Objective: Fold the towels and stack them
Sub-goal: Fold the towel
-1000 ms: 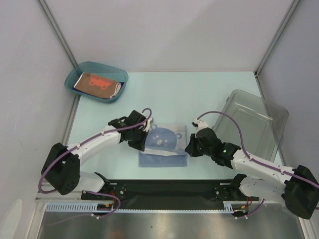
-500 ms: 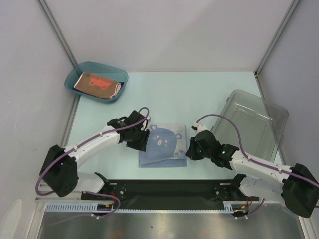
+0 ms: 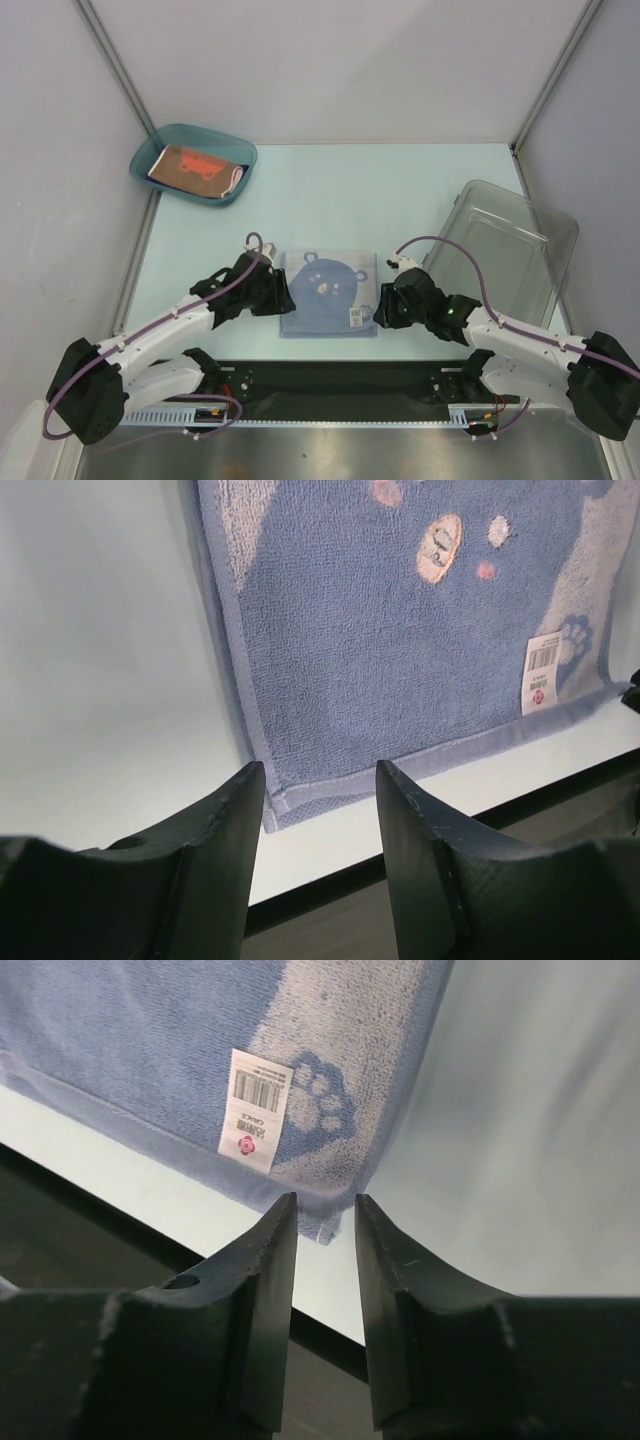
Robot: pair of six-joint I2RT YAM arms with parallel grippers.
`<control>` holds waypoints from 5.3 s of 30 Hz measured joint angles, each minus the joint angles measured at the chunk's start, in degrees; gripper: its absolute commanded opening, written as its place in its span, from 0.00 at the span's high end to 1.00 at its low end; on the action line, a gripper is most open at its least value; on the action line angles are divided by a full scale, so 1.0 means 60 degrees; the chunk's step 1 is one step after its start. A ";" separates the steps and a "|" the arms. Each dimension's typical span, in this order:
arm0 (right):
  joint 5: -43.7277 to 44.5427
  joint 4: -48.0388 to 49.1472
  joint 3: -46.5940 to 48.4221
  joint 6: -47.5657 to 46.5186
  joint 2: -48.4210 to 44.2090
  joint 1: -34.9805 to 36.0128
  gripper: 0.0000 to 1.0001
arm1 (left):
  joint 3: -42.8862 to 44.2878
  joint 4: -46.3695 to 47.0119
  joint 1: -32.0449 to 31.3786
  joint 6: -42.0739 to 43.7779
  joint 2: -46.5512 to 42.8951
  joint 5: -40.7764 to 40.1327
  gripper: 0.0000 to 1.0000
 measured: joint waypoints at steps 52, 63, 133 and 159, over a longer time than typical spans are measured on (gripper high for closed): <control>0.0601 -0.0211 -0.0288 0.2732 -0.0335 0.0557 1.00 | 0.0328 -0.0747 -0.0805 -0.0729 0.0725 -0.0816 1.00; 0.0178 0.0364 -0.0885 0.2881 -0.0361 0.0663 1.00 | -0.0637 -0.0641 -0.0849 -0.0841 0.0710 -0.0674 1.00; -0.6368 -0.4269 0.9205 -0.7628 0.9158 -0.4849 0.49 | 0.5748 -0.0911 0.3778 0.6969 0.7144 0.2794 0.43; -0.7825 -0.5125 1.0174 -0.8856 1.0870 -0.5151 1.00 | 0.6207 -0.1027 0.3952 0.7508 0.8276 0.3355 1.00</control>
